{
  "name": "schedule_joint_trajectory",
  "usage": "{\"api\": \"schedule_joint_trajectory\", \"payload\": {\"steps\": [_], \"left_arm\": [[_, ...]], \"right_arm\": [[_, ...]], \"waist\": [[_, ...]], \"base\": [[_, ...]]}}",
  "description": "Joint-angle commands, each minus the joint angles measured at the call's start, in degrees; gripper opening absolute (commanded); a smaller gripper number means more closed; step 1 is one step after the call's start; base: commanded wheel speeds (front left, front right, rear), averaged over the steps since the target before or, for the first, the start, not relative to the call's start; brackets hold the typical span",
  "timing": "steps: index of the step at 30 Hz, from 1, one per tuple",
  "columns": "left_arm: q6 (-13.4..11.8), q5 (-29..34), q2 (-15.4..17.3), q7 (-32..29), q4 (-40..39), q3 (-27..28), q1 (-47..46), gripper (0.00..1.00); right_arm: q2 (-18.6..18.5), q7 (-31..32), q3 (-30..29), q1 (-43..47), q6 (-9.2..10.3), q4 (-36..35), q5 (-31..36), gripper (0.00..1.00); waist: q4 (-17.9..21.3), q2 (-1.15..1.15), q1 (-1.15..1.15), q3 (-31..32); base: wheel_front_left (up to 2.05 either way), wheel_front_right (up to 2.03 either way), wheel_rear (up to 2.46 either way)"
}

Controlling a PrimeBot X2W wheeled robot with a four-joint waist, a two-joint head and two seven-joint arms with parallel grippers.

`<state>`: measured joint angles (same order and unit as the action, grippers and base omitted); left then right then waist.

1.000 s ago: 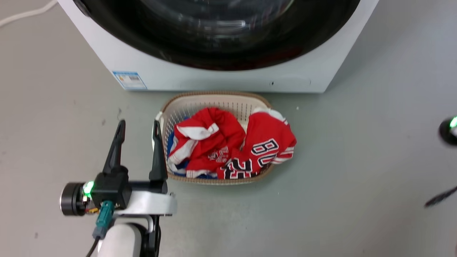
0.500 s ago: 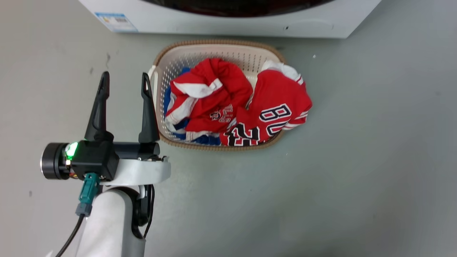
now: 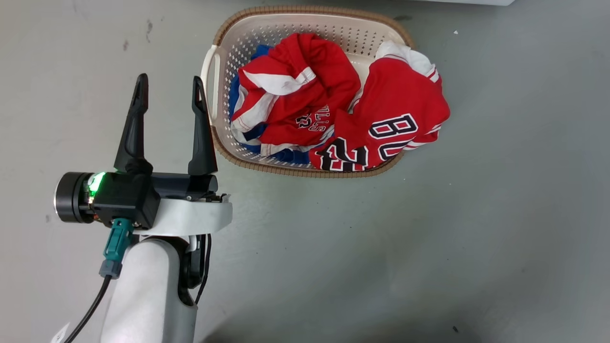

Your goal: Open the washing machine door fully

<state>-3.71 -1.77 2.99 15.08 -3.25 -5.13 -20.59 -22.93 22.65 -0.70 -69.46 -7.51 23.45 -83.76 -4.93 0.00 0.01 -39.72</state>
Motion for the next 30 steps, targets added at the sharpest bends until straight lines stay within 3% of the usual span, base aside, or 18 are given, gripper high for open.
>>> {"api": "schedule_joint_trajectory", "payload": {"steps": [1, 10, 30], "left_arm": [[-0.3, -0.3, -0.1, 0.1, 0.0, -0.1, -1.2, 1.0], [-0.5, -0.4, -0.1, 0.1, 0.3, 0.0, -1.4, 1.0], [-0.1, 0.3, -0.1, 0.1, 1.1, 1.3, 1.8, 1.0]], "right_arm": [[-0.2, 0.7, 0.9, -2.2, 0.08, 0.9, 0.4, 0.0], [0.2, 4.4, 3.9, -2.6, -0.04, 1.7, 0.7, 0.0], [0.2, 10.2, 9.0, 10.2, -0.04, -3.0, -0.4, 0.0]], "waist": [[-0.6, 0.0, -0.01, -0.7], [-1.0, 0.0, -0.01, -0.8], [1.5, 0.0, -0.01, 6.3]], "base": [[0.0, 0.0, 0.0], [0.0, 0.0, 0.0], [0.0, 0.0, 0.0]]}}
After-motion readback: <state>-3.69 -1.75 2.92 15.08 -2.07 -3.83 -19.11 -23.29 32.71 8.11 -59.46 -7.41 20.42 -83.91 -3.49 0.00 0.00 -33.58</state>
